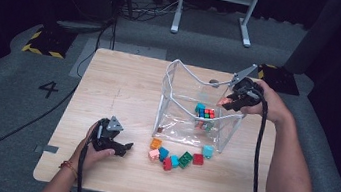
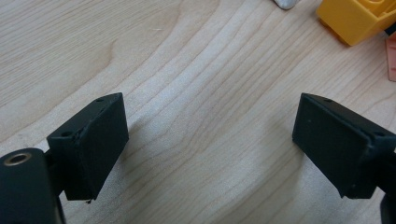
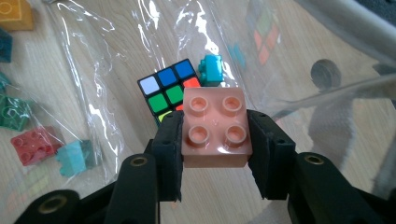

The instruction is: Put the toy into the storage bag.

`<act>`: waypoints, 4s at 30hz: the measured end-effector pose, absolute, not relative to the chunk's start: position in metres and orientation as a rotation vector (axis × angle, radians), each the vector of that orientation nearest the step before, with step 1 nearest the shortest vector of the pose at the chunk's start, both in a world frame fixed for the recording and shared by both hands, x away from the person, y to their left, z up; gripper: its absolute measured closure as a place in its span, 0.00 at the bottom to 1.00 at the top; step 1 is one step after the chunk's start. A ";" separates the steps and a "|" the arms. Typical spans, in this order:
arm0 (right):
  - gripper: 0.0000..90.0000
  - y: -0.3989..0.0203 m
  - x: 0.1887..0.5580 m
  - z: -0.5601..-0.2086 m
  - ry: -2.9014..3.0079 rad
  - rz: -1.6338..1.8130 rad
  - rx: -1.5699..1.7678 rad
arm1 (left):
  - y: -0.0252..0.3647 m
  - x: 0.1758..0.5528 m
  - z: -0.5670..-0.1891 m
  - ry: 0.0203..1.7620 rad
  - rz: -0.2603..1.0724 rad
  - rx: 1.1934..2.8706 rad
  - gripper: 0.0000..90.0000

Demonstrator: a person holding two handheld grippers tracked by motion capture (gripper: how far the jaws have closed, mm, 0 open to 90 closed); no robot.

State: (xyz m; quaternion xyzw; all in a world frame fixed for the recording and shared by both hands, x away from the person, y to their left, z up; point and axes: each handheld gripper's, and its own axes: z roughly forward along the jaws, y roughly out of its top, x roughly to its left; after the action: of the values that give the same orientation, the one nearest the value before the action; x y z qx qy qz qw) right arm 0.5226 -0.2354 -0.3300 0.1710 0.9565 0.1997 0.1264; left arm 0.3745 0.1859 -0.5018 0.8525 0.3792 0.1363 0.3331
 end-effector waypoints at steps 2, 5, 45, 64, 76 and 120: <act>0.66 -0.238 0.524 -0.330 2.789 0.562 0.515 | 0.186 0.374 -0.502 0.992 0.354 2.225 0.12; 0.66 -0.239 0.526 -0.332 2.794 0.522 0.539 | 0.186 0.374 -0.502 0.990 0.355 2.226 0.12; 0.29 -0.294 0.420 -0.287 2.201 1.285 0.703 | 0.186 0.374 -0.502 0.993 0.353 2.225 0.12; 0.30 -0.314 0.358 -0.347 2.141 1.387 0.711 | 0.185 0.374 -0.502 1.005 0.351 2.218 0.12; 0.32 -0.294 0.341 -0.420 2.322 1.322 0.724 | 0.185 0.374 -0.502 1.002 0.351 2.217 0.12; 0.66 -0.225 0.348 -0.499 2.688 1.228 0.490 | 0.185 0.374 -0.502 1.004 0.350 2.218 0.12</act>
State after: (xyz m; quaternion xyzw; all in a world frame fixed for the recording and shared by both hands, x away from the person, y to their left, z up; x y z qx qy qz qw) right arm 0.3482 -0.2251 -0.4988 0.1630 0.8950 0.4088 0.0732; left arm 0.3736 0.1848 -0.5022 0.8499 0.3845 0.1343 0.3344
